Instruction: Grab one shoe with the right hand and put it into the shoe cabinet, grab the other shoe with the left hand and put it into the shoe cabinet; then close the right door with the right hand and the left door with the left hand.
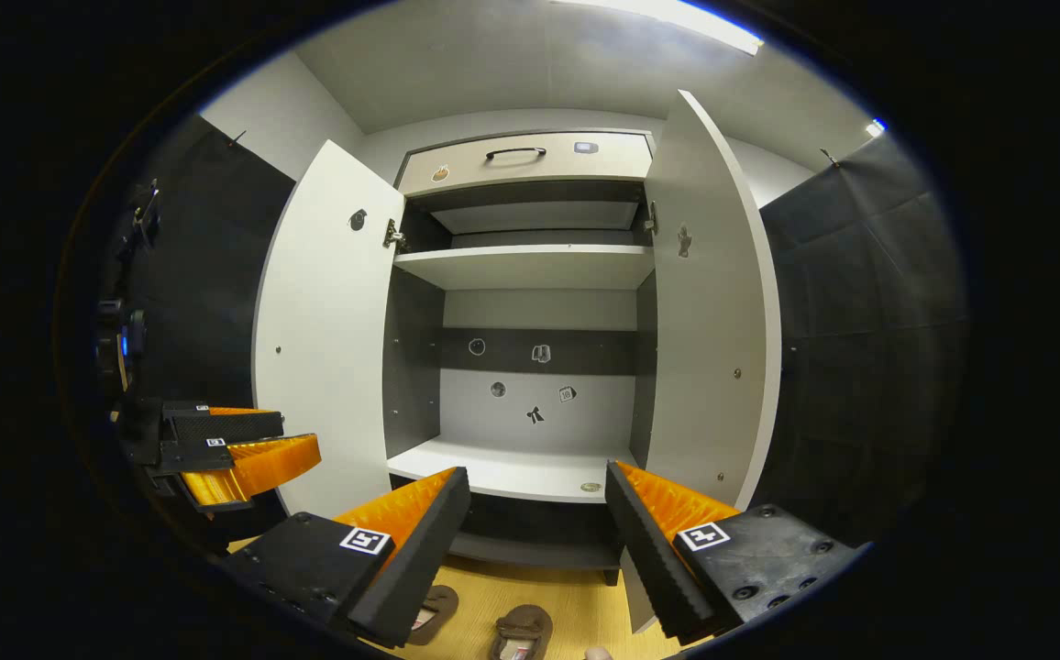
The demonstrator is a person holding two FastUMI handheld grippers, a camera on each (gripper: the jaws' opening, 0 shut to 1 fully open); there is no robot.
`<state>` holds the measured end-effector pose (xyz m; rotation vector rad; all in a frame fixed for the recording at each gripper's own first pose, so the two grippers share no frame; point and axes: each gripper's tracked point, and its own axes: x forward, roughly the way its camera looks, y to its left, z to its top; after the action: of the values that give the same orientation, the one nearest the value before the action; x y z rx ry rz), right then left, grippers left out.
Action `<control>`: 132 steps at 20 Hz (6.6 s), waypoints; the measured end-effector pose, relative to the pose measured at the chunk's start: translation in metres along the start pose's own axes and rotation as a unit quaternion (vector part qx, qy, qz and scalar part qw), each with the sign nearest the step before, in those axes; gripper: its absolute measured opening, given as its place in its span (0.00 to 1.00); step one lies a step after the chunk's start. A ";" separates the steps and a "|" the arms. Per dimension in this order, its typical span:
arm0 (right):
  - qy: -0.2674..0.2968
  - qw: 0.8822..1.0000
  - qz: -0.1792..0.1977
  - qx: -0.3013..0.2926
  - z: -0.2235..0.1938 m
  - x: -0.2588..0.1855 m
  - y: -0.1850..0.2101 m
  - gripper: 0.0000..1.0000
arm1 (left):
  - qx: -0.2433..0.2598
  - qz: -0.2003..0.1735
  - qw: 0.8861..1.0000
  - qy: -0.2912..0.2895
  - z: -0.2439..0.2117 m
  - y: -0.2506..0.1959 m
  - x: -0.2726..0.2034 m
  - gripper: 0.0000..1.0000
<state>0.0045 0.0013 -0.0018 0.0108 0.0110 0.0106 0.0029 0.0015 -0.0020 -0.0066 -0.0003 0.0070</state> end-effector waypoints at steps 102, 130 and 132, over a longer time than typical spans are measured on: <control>0.157 0.987 -0.003 -0.010 -0.100 0.286 -0.019 0.05 | -0.046 0.022 0.996 0.068 -0.095 0.058 -0.034 0.95; 0.302 0.953 0.007 -0.005 -0.163 0.378 -0.018 0.95 | -0.041 0.064 0.994 0.085 -0.098 0.076 -0.050 0.95; 0.260 0.965 0.022 -0.002 -0.130 0.353 -0.010 0.99 | -0.046 0.053 0.993 0.090 -0.105 0.067 -0.050 0.95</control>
<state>0.3557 -0.0034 -0.1361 0.0049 0.5361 0.0568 -0.0475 0.0678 -0.1074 -0.0998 0.1811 0.1128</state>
